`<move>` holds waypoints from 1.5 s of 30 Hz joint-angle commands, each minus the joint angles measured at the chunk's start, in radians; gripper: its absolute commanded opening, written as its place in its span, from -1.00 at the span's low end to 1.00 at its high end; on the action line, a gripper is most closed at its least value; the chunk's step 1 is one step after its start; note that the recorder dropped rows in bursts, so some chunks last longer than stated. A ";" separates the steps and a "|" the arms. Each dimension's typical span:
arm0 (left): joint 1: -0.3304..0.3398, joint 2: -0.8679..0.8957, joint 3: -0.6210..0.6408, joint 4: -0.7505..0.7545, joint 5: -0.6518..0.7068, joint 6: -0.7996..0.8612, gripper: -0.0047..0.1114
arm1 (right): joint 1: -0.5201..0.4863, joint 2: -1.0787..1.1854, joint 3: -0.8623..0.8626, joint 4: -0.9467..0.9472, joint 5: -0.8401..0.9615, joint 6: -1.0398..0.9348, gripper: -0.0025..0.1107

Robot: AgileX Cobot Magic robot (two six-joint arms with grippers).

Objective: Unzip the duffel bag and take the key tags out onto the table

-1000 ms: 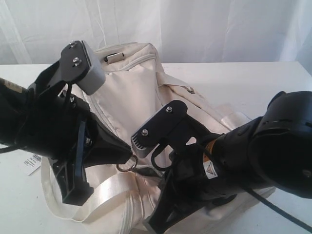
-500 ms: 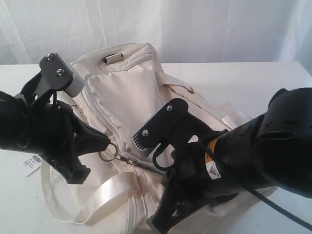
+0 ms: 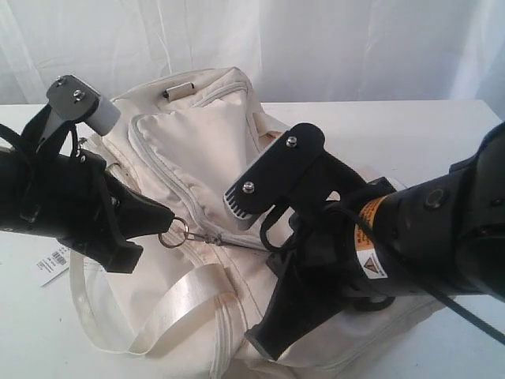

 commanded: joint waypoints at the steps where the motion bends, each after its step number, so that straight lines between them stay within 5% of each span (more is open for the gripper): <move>1: 0.048 -0.007 0.006 0.149 -0.167 0.009 -0.92 | -0.020 -0.035 0.026 -0.082 0.344 0.032 -0.96; 11: 0.048 -0.042 0.002 0.169 -0.216 0.009 -0.92 | -0.044 -0.036 0.028 -0.151 0.434 0.053 -0.96; 20: 0.046 -0.087 -0.029 0.142 -0.033 -0.004 -0.92 | -0.052 -0.063 0.084 -0.195 0.433 0.073 -0.96; 28: 0.046 -0.085 -0.029 -0.184 0.225 0.210 -0.92 | -0.052 -0.091 0.084 -0.106 0.250 0.067 -0.95; 32: 0.046 -0.082 -0.029 -0.272 0.246 0.261 -0.92 | -0.052 -0.113 0.077 -0.062 0.201 0.017 -0.67; 38: 0.046 -0.082 -0.029 -0.286 0.269 0.276 -0.92 | -0.050 -0.186 0.039 -0.055 0.184 0.015 0.20; 45: 0.044 -0.052 -0.027 -0.419 0.342 0.338 -0.92 | -0.050 -0.231 0.017 0.127 0.058 -0.120 0.29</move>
